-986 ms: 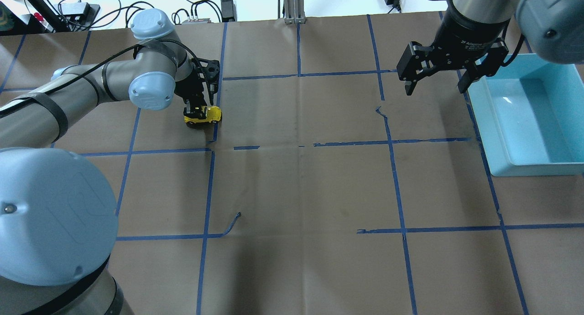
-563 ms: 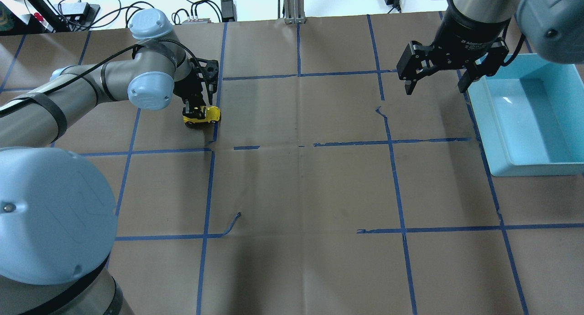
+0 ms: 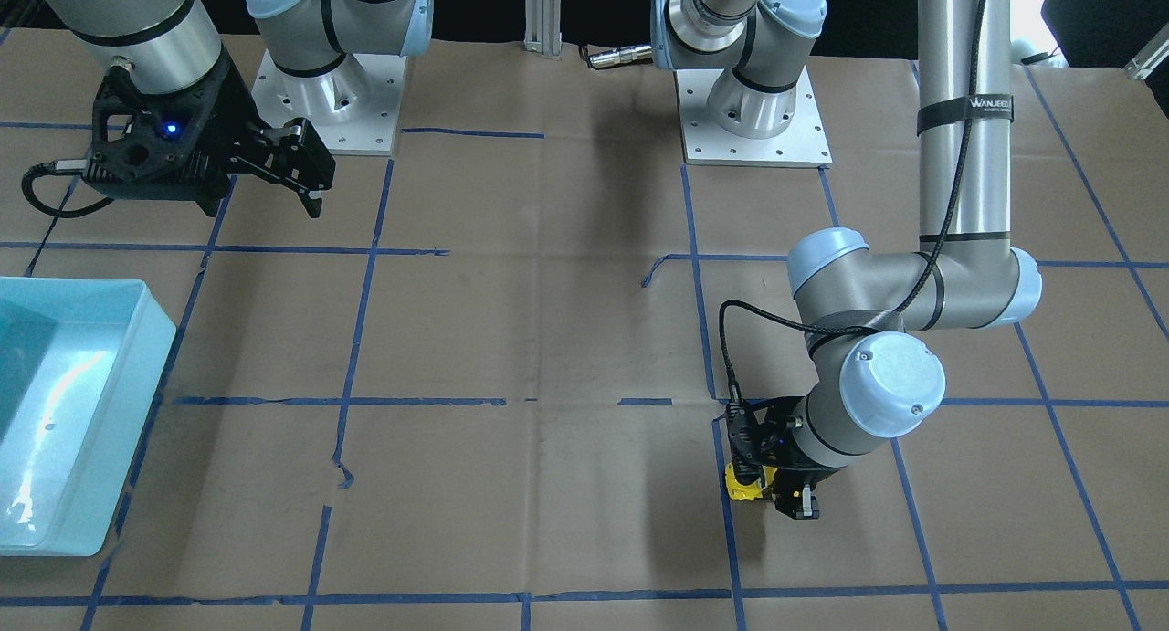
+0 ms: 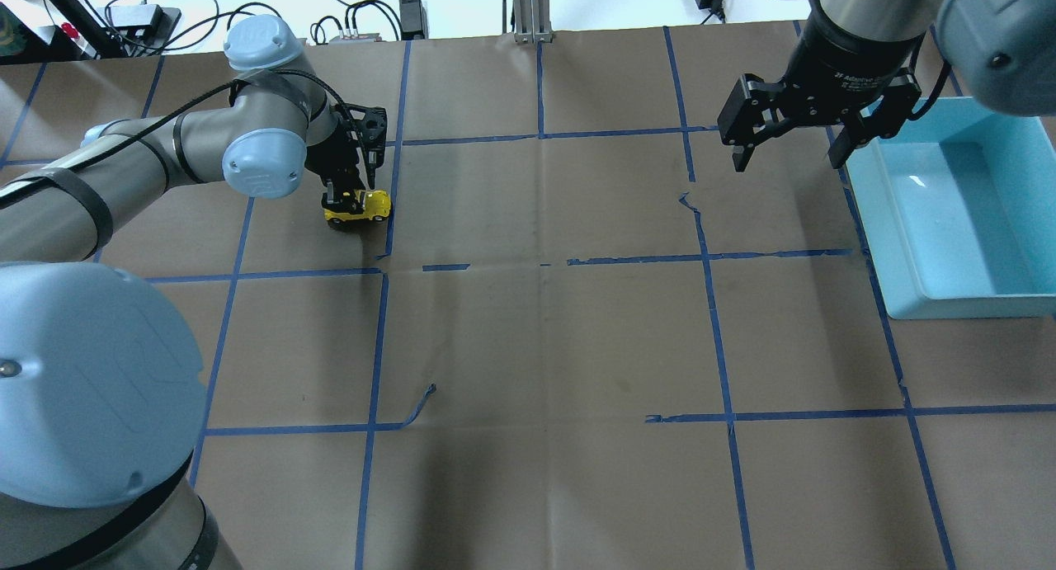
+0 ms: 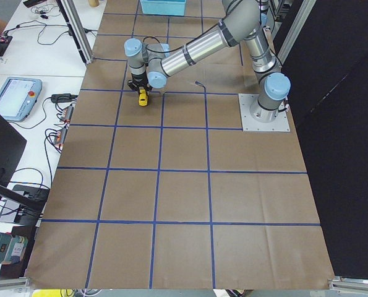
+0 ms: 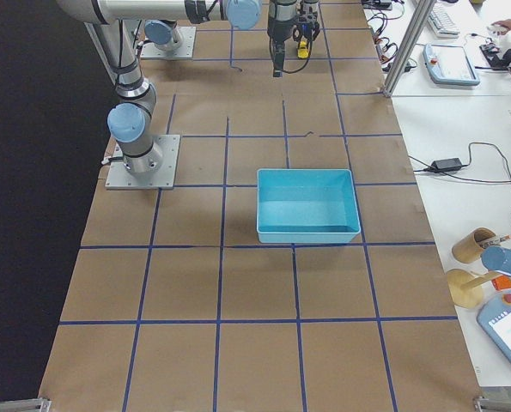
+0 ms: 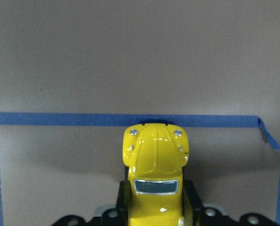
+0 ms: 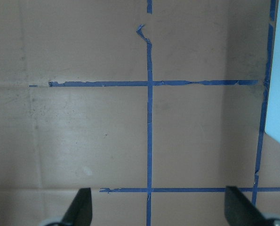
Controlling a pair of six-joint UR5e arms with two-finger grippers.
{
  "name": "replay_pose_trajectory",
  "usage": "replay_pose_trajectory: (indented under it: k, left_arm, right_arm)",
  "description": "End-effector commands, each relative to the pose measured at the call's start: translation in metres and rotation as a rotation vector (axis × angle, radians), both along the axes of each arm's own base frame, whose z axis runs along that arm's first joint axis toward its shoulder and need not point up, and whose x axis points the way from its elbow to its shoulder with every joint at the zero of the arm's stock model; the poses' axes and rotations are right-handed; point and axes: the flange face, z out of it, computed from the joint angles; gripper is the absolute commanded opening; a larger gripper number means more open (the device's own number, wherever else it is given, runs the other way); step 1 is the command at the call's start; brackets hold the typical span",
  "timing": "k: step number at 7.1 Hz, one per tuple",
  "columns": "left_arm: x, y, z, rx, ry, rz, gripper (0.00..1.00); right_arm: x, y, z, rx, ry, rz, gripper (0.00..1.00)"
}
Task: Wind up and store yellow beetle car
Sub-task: 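Pull the held car backward along the table with the left gripper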
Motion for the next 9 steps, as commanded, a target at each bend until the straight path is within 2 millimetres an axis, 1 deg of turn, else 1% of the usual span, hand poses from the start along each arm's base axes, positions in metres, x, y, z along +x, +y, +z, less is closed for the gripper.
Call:
replay_pose_trajectory:
  k: [1,3,6,7,8,9]
  left_arm:
    - [0.004,0.000,0.001,-0.002,-0.002,-0.029,0.00]
    - [0.016,-0.001,0.002,-0.002,-0.002,-0.015,0.00]
    - [0.017,-0.001,0.002,-0.002,-0.002,-0.028,0.00]
    - [0.025,-0.002,0.002,-0.002,-0.002,-0.016,0.00]
    - [0.037,-0.003,0.002,-0.002,-0.002,0.001,0.00]
    - [0.041,-0.003,0.001,0.001,-0.001,0.006,0.00]
  right_arm:
    - [0.001,0.001,0.001,-0.003,0.000,0.001,1.00]
    - [0.001,0.000,0.000,0.000,0.000,0.001,1.00]
    - [0.001,-0.001,-0.001,0.002,-0.002,0.001,1.00]
    - [0.001,-0.001,-0.001,0.002,-0.002,0.000,1.00]
    - [0.002,0.000,0.000,0.000,-0.002,0.001,1.00]
    - [0.002,0.000,0.000,-0.001,-0.002,0.001,1.00]
